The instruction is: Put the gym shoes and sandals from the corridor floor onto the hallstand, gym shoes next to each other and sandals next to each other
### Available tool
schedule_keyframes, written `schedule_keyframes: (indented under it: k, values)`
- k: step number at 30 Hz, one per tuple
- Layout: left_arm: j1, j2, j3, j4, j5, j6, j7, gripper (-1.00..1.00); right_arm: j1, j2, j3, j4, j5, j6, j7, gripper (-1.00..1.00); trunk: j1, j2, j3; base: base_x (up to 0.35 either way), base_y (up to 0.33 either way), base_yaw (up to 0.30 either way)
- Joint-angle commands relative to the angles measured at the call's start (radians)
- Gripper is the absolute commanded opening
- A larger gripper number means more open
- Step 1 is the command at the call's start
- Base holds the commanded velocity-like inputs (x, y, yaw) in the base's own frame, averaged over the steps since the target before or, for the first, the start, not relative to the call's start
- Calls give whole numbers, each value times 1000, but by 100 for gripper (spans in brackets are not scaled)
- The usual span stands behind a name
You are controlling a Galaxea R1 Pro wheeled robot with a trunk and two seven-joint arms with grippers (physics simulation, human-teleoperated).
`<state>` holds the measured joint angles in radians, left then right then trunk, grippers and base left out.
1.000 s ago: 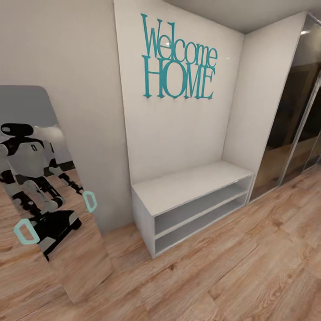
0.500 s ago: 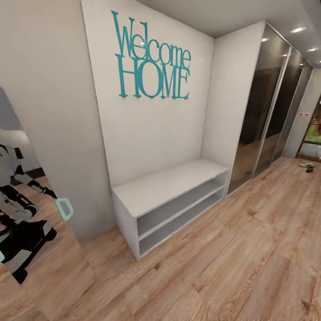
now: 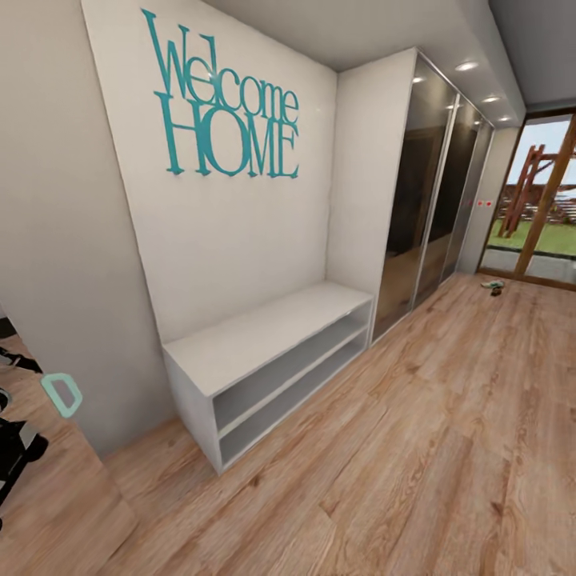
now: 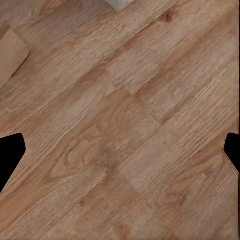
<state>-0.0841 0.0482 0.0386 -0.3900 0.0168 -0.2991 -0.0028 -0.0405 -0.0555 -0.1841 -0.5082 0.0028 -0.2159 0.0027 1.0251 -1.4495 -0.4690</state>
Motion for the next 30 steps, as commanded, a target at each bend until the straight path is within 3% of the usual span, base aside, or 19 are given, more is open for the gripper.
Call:
schedule_keyframes:
  k: [1, 10, 17, 30]
  values:
    - [0, 0, 1, 0, 2, -3, 0, 100, -1, 0, -1, 1, 0, -3, 1, 100, 0, -1, -1, 0, 0, -274]
    - [0, -1, 1, 0, 1, -3, -2, 100, -1, 0, -1, 1, 0, -3, 2, 100, 0, -1, -1, 0, -155, -168]
    - [0, 0, 1, 0, 2, -3, -2, 100, -1, 1, -1, 1, 0, -3, 1, 100, 0, -1, -1, 0, -158, -30]
    - [0, 1, 1, 1, 2, -4, -2, 100, -1, 2, -1, 0, 0, -3, 0, 100, 0, -1, -1, 0, -22, -4]
